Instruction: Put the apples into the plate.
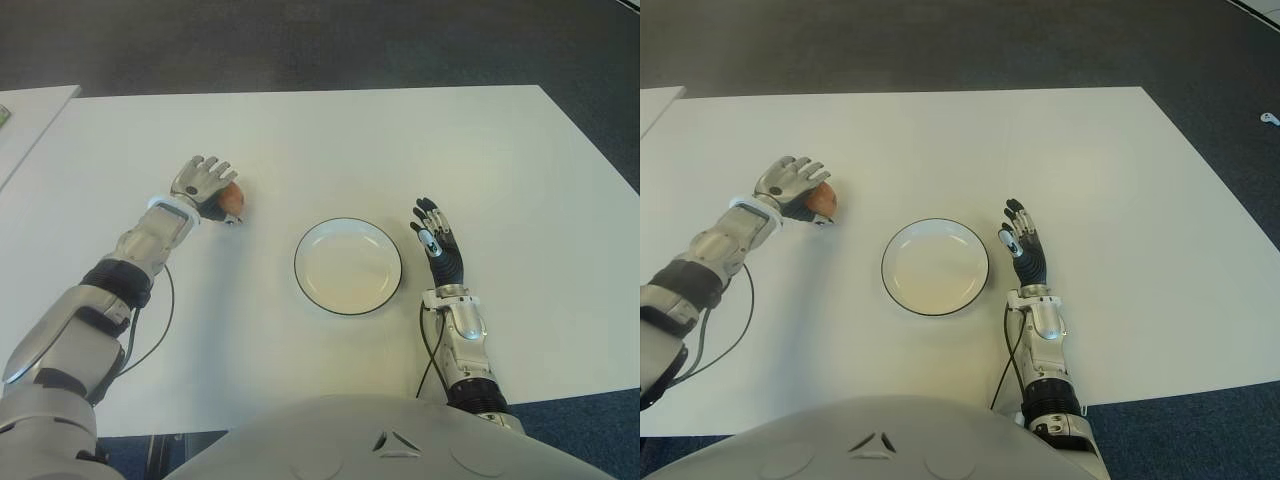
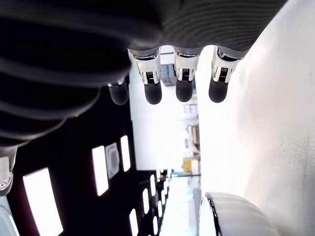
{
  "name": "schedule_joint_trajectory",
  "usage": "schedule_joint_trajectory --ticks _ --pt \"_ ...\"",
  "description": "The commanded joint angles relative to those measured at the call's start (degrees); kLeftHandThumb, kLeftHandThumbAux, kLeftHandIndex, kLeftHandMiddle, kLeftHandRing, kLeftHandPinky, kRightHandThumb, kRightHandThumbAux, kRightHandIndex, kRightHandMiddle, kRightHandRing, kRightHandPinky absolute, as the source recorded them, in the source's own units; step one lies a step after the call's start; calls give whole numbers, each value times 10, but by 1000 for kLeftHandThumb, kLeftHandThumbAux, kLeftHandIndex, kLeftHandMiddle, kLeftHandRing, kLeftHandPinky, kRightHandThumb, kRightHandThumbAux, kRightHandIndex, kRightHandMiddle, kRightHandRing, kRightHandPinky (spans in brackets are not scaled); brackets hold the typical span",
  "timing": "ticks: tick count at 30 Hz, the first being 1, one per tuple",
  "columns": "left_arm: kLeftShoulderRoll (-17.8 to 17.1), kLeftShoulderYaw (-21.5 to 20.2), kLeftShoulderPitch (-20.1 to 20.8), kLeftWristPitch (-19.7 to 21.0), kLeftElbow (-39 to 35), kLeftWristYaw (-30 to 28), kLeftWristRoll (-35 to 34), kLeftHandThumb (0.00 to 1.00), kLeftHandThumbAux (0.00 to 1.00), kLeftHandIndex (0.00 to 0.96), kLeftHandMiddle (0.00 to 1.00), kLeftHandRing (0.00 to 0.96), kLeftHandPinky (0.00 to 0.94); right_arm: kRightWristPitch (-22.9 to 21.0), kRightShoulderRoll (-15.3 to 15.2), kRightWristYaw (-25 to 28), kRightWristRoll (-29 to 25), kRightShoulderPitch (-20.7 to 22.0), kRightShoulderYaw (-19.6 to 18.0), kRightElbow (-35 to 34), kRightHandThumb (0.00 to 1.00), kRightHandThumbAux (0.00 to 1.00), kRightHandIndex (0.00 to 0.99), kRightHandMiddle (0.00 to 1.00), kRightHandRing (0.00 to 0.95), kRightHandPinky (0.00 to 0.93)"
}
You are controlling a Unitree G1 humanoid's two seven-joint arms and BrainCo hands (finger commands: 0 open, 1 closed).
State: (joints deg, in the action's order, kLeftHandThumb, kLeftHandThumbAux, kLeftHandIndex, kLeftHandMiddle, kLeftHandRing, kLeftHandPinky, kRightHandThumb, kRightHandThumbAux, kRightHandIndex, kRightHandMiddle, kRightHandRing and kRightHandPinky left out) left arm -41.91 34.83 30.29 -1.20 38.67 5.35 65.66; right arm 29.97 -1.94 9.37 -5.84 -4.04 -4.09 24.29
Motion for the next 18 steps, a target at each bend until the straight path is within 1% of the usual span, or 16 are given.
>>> schedule_joint_trajectory --ticks 1,2,3,5,7,8,9,10,11,13,14,16,18 --pt "0 -7 -17 -8 -4 -73 -36 518 315 131 233 241 306 -41 1 -3 0 -49 -4 53 0 420 0 0 0 0" --pt "1 -10 -17 -7 -6 -87 -45 555 328 203 277 281 337 -42 0 -3 0 -49 -5 53 0 422 0 0 0 0" --pt "2 -14 -17 -4 -9 -99 -53 569 332 229 293 295 348 -43 0 -4 0 -49 -5 52 0 422 0 0 0 0" --pt "4 -18 -19 4 -16 -117 -64 619 361 314 374 377 397 -44 -1 -4 0 -49 -5 52 0 425 0 0 0 0" --pt "7 -24 -21 13 -23 -133 -75 646 385 360 422 425 423 -46 -2 -4 0 -49 -5 51 0 427 0 0 0 0" --pt "8 -26 -22 17 -27 -140 -79 675 493 386 452 455 442 -46 -2 -4 0 -49 -5 50 0 427 0 0 0 0" --pt "9 -29 -24 19 -30 -143 -83 685 531 395 463 466 449 -47 -2 -5 0 -49 -6 49 0 427 0 0 0 0" --pt "10 -30 -25 21 -32 -145 -87 743 577 408 473 512 494 -47 -3 -5 0 -50 -6 49 0 426 0 0 0 0" --pt "11 -32 -25 22 -34 -145 -90 781 606 417 479 548 531 -46 -3 -5 0 -50 -6 50 0 426 0 0 0 0" --pt "15 -36 -27 26 -35 -138 -97 814 632 425 485 585 574 -45 -2 -5 -2 -49 -7 50 0 424 0 0 0 0" --pt "17 -39 -28 28 -35 -132 -100 828 642 428 491 619 624 -43 -2 -5 -3 -48 -8 51 0 423 0 0 0 0" --pt "24 -45 -30 33 -36 -120 -107 840 650 429 497 656 676 -42 -1 -5 -5 -47 -10 52 0 422 0 0 0 0" --pt "28 -51 -32 36 -36 -110 -111 846 655 430 501 678 705 -41 -1 -5 -5 -47 -10 52 0 422 0 0 0 0"
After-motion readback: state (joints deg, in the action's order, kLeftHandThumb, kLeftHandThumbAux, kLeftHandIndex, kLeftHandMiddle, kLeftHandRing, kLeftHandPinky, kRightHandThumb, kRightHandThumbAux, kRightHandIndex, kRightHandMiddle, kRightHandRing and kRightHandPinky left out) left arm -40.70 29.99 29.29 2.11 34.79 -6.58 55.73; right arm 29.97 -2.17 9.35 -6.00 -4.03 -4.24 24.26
